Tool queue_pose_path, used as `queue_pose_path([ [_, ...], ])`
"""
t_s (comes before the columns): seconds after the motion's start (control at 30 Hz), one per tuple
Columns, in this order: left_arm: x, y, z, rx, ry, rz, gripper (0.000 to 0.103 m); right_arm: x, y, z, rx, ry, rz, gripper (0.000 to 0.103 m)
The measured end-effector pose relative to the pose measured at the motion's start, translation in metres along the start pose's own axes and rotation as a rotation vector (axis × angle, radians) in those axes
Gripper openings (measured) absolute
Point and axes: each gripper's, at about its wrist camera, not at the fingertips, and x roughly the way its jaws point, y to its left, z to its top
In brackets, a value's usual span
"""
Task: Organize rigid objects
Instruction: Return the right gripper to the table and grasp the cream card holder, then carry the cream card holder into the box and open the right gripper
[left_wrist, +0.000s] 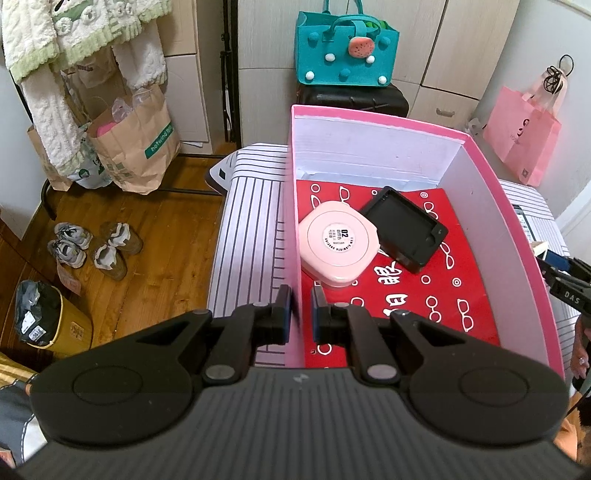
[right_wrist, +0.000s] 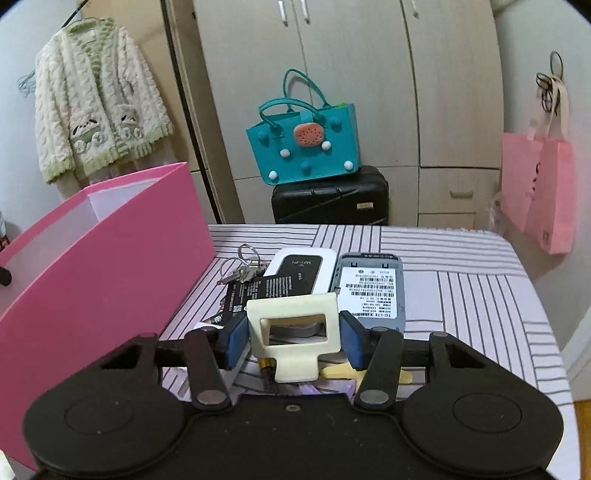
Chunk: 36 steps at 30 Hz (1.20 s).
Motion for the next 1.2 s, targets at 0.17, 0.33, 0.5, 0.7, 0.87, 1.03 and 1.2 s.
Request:
queue_pose_path([
  [0.17,0.0,0.005,0.002,-0.011,0.002,-0.019,0.009,-0.009,0.002,0.004,-0.002,-0.004,0.013,0.058],
  [0.33,0.001,0.006,0.001,-0.007,0.004,-0.028,0.009,-0.02,0.006,0.012,0.017,-0.004,0.035,0.057],
  [0.5,0.001,0.009,0.0,-0.009,0.0,-0.04,0.009,-0.037,0.016,0.027,0.059,-0.005,0.124,0.057],
  [0.7,0.002,0.015,-0.002,-0.018,-0.006,-0.076,0.009,-0.066,0.057,0.051,0.016,-0.056,0.226,0.058],
  [0.87,0.002,0.017,-0.003,-0.013,-0.015,-0.085,0.009,-0.06,0.101,0.063,-0.026,0.006,0.345,0.058],
  [1.03,0.004,0.017,-0.006,0.002,-0.016,-0.093,0.009,-0.025,0.141,0.08,0.005,0.197,0.472,0.058],
  [1.2,0.004,0.016,-0.005,0.039,-0.012,-0.094,0.01,0.018,0.186,0.086,0.001,0.399,0.516,0.057],
])
